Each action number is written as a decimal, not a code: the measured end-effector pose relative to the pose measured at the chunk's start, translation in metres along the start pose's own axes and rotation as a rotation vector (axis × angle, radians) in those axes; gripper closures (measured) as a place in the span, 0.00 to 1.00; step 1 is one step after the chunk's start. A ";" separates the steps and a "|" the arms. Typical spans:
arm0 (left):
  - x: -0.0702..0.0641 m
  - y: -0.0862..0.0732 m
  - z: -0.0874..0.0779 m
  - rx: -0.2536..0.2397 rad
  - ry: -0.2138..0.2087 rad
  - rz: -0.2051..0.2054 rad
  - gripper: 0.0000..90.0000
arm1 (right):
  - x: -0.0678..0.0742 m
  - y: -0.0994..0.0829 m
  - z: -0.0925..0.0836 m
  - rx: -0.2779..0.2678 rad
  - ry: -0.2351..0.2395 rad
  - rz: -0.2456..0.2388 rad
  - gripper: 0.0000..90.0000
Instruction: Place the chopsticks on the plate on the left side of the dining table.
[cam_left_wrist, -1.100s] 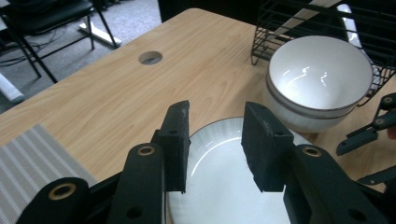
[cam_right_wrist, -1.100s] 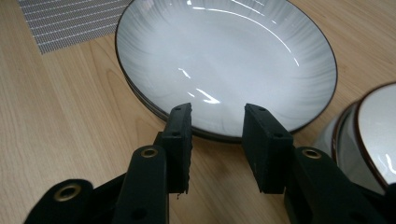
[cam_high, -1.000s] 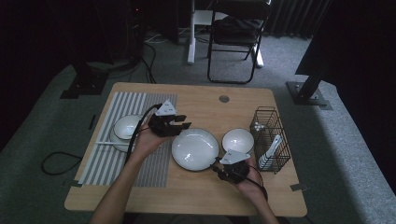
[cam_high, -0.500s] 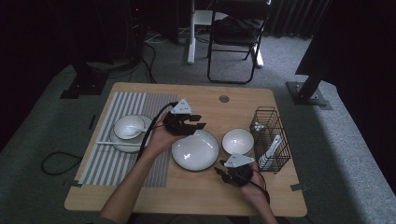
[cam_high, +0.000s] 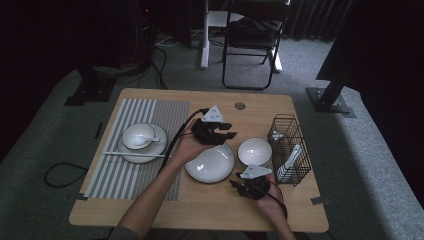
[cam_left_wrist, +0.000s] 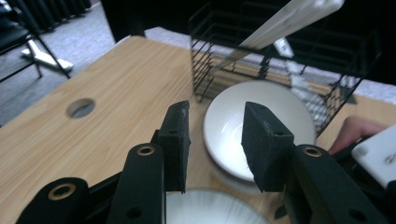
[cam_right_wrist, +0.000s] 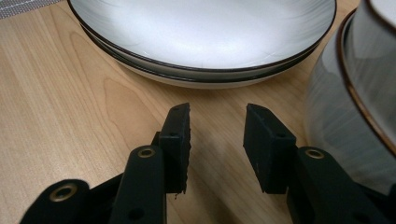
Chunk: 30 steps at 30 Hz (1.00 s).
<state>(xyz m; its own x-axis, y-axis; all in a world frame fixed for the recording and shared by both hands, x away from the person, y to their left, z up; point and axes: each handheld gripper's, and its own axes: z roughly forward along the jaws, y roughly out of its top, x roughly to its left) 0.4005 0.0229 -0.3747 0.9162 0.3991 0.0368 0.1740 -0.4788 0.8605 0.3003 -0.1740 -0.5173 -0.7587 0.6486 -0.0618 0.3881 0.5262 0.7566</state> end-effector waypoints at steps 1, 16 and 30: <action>-0.002 0.003 0.002 0.002 -0.003 0.007 0.70 | 0.000 0.000 0.001 0.000 0.001 0.004 0.67; -0.019 0.035 0.029 -0.002 -0.041 0.063 0.70 | -0.001 -0.003 0.005 0.018 0.013 0.029 0.66; -0.027 0.056 0.044 -0.004 -0.066 0.079 0.70 | -0.002 -0.004 0.006 0.011 0.029 0.047 0.63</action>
<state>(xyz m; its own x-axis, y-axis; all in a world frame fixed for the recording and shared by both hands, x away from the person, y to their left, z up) 0.4019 -0.0494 -0.3496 0.9487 0.3079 0.0715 0.0987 -0.5033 0.8585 0.3034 -0.1745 -0.5241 -0.7542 0.6566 -0.0077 0.4292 0.5019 0.7509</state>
